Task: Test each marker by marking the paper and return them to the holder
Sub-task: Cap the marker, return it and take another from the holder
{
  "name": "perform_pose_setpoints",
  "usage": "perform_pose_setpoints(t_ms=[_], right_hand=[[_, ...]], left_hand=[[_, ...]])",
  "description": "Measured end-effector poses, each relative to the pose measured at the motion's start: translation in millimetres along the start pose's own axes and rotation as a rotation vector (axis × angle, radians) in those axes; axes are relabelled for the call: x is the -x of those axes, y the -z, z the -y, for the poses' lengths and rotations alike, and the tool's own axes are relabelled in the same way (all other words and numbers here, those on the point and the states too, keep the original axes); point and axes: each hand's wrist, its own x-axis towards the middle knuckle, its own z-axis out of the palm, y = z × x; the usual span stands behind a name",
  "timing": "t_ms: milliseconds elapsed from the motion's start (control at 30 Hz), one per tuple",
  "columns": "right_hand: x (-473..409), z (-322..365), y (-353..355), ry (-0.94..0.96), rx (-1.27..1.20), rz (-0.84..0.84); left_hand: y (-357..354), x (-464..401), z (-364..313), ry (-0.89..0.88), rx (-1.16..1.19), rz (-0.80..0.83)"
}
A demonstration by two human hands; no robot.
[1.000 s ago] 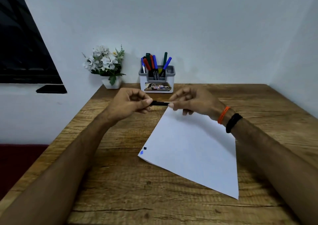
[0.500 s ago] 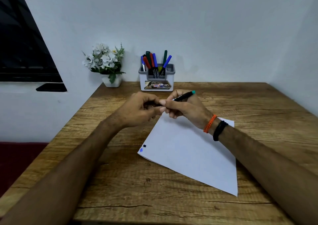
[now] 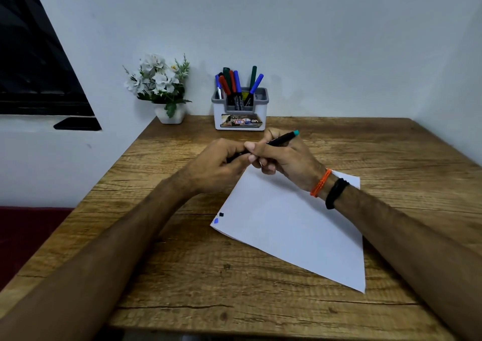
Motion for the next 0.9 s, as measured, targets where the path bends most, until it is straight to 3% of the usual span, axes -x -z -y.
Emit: perform_pose_setpoints(t_ms=[267,400,500,667,900], right_hand=[[-1,1,5,0.045,0.03,-0.011],[-2,5,4,-0.001,-0.061,-0.064],[2,11,3,-0.081,-0.091,0.002],[16,12,-12,-0.187,-0.072,0.16],[37,5,-32,-0.207,0.053,0.176]], left_hand=[[5,1,3,0.013,0.037,0.052],[22,4,4,0.158,-0.051,0.05],[29,7,11,0.242,-0.124,0.007],[26,8,19,0.31,-0.171,0.115],[24,5,23,0.302,-0.198,0.173]])
